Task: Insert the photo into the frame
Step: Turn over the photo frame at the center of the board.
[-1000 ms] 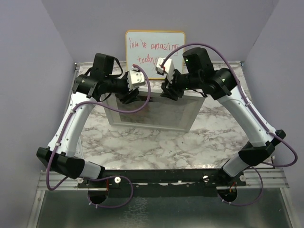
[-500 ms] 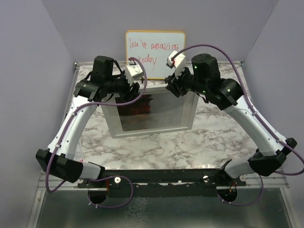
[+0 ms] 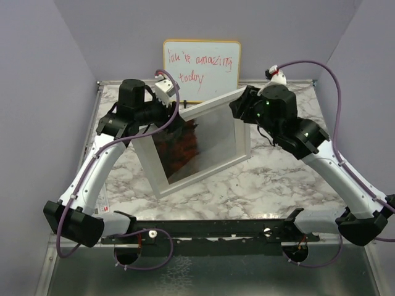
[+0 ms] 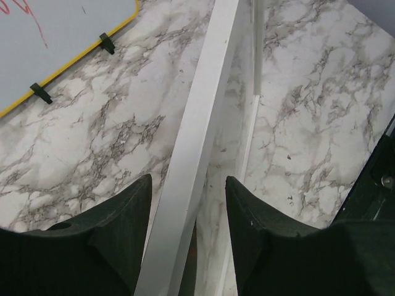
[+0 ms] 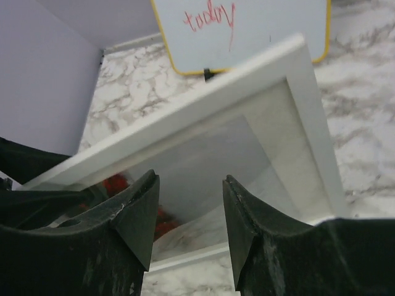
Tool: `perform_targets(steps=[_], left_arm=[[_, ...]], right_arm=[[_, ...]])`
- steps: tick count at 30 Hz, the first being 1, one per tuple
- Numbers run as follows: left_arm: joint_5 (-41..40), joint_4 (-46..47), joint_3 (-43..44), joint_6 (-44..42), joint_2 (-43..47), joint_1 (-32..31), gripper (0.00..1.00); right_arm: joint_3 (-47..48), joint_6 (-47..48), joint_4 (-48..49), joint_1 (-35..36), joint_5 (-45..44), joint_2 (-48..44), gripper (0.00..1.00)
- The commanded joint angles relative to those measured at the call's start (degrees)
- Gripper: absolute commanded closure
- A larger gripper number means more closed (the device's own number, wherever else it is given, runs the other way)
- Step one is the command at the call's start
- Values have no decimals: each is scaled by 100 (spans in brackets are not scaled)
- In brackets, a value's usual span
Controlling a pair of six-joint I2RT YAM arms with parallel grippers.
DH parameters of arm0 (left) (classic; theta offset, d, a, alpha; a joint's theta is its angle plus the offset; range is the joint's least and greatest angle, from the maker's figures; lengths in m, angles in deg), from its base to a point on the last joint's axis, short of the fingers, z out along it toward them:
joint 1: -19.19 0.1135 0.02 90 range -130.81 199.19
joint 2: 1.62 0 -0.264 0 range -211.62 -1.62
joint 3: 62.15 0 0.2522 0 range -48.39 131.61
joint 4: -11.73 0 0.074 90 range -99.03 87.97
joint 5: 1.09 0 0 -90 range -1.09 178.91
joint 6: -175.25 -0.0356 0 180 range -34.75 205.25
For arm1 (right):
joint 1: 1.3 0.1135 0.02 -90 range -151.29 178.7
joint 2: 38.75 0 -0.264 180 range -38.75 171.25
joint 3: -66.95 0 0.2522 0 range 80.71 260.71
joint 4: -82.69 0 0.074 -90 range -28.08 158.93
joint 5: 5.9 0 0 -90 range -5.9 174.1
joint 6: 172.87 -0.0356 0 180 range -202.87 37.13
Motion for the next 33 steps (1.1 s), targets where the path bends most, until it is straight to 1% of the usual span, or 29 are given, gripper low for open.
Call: perform_targets(steps=[1, 4, 8, 11, 14, 19, 22, 24, 27, 29, 31, 33], left_arm=[[-287, 323, -188, 272, -321, 11, 78], [-254, 373, -380, 40, -616, 93, 80], [105, 704, -596, -56, -976, 386, 83], [489, 1167, -794, -27, -1199, 629, 83], [940, 1417, -914, 59, -1502, 815, 83], [1311, 1892, -1346, 1, -1838, 953, 83], [1358, 1978, -1480, -115, -1964, 1024, 82], [1323, 1969, -1505, -178, -2070, 1106, 80], [1329, 2017, -1507, -139, -2285, 1247, 74], [1539, 2128, -1514, -78, -2440, 1323, 70], [1534, 2161, -1479, -61, -2562, 1323, 68], [1490, 2156, -1435, -106, -2658, 1330, 62]], right_arm=[[-887, -2065, -425, -19, -44, -87, 50], [-1781, -2822, -526, -20, 189, -390, 50], [-2849, -3578, -941, -27, 14, -935, 50], [-3399, -3747, -1122, -58, 41, -1193, 49], [-3757, -3796, -1198, -75, 98, -1219, 48], [-4327, -3815, -1105, -194, 220, -954, 48], [-4640, -3743, -736, -306, 420, -829, 48], [-4795, -3669, -494, -395, 568, -682, 48], [-4847, -3486, -194, -466, 766, -421, 45], [-4895, -3364, 48, -482, 862, -302, 44], [-4962, -3301, 287, -530, 1009, -262, 44], [-5037, -3249, 498, -582, 1164, -231, 43]])
